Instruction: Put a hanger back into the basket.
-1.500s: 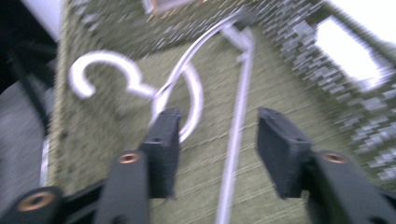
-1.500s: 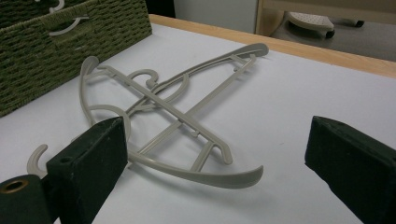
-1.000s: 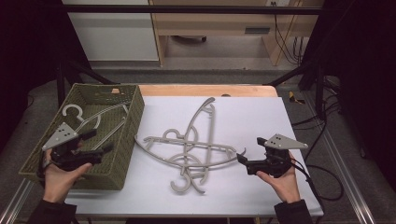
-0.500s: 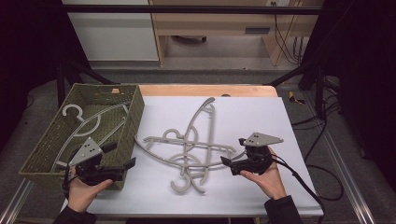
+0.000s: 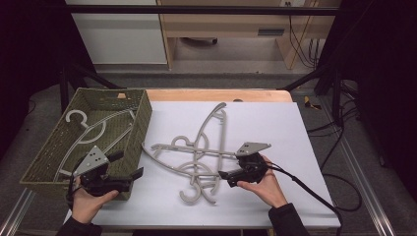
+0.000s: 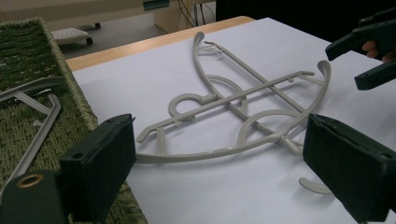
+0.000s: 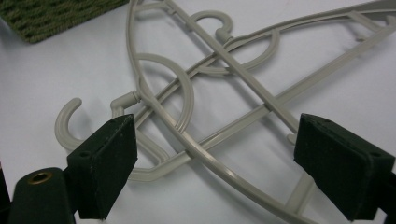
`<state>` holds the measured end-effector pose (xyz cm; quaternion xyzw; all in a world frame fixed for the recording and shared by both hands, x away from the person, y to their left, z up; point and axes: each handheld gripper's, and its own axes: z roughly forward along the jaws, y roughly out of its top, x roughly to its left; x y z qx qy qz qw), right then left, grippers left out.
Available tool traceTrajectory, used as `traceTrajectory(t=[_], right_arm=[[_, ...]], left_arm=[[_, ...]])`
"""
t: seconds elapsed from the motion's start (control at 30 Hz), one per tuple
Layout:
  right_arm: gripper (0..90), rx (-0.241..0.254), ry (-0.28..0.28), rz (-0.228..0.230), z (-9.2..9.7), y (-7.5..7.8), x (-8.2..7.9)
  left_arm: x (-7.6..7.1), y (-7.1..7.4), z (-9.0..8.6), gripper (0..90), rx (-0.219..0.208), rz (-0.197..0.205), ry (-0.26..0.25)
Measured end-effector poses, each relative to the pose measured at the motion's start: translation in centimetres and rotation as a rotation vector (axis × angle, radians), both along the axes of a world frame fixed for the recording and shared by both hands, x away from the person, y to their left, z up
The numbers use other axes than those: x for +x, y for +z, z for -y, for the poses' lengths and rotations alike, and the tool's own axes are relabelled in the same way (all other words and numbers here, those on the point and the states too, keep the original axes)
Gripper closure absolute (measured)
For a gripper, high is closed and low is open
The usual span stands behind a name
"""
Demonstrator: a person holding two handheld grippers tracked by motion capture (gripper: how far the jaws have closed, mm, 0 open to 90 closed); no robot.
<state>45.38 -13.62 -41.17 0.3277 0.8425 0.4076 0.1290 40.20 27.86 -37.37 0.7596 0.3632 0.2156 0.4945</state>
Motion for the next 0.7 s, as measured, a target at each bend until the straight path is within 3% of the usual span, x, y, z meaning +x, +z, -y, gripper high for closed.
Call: traceTrajectory(t=[0.17, 0.3, 0.4, 0.53, 0.63, 0.7], right_arm=[[20.9, -0.027, 0.056, -0.030, -1.3, -0.7, 0.3], [27.3, -0.081, 0.052, -0.065, -1.8, -1.7, 0.6], [33.4, -0.094, 0.076, -0.069, -1.9, -2.4, 1.1], [38.0, -0.135, 0.078, -0.125, -2.3, -3.6, 1.5], [44.5, -0.171, 0.096, -0.133, -2.4, -4.2, 1.6], [49.7, -0.167, 0.089, -0.152, -2.3, -4.4, 1.7]], left_arm=[[0.0, 0.1, 0.0, 9.1, 0.014, 0.003, 0.007], [0.0, 0.1, -0.1, 9.0, 0.019, 0.010, 0.008], [0.1, 0.0, -0.1, 9.0, 0.017, 0.004, 0.011], [0.0, -0.1, 0.0, 9.0, 0.022, 0.005, 0.011], [0.0, 0.1, -0.1, 9.1, 0.022, 0.010, 0.007], [-0.1, 0.1, -0.1, 9.2, 0.022, 0.010, 0.006]])
